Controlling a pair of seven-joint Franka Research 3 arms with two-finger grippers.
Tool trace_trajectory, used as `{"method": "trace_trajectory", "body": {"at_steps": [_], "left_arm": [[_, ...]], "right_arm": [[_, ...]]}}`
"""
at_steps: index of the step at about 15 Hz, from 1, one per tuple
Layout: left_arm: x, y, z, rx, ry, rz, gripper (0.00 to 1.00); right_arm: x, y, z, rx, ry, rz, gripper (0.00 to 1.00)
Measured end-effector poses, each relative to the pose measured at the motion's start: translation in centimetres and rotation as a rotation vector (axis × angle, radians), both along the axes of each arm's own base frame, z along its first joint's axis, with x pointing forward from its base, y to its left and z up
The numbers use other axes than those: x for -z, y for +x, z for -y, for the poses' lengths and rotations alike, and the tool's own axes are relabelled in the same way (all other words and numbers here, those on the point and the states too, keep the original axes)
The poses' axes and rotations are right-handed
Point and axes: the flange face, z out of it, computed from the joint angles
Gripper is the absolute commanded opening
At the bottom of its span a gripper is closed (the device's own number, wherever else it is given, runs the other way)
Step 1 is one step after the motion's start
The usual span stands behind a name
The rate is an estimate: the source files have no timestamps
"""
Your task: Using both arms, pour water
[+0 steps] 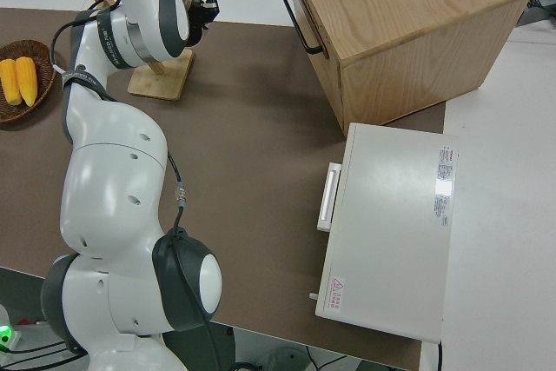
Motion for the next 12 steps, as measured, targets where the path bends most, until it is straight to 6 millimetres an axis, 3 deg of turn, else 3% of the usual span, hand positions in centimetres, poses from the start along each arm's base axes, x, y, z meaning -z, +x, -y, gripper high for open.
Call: {"method": "trace_trajectory", "body": {"at_steps": [3, 7, 12], "left_arm": [[-0.3, 0.2, -0.1, -0.018, -0.008, 0.009, 0.0], [-1.9, 0.6, -0.2, -0.045, -0.016, 0.035, 0.0], [-5.7, 1.6, 0.7, -0.069, -0.036, -0.003, 0.0]], "right_arm": [[-0.4, 0.2, 2.0, 0.006, -0.007, -0.004, 0.0], [-0.1, -0.6, 2.0, 0.005, -0.025, -0.089, 0.0], [0.0, -4.0, 1.6, -0.004, -0.076, -0.326, 0.0]]}}
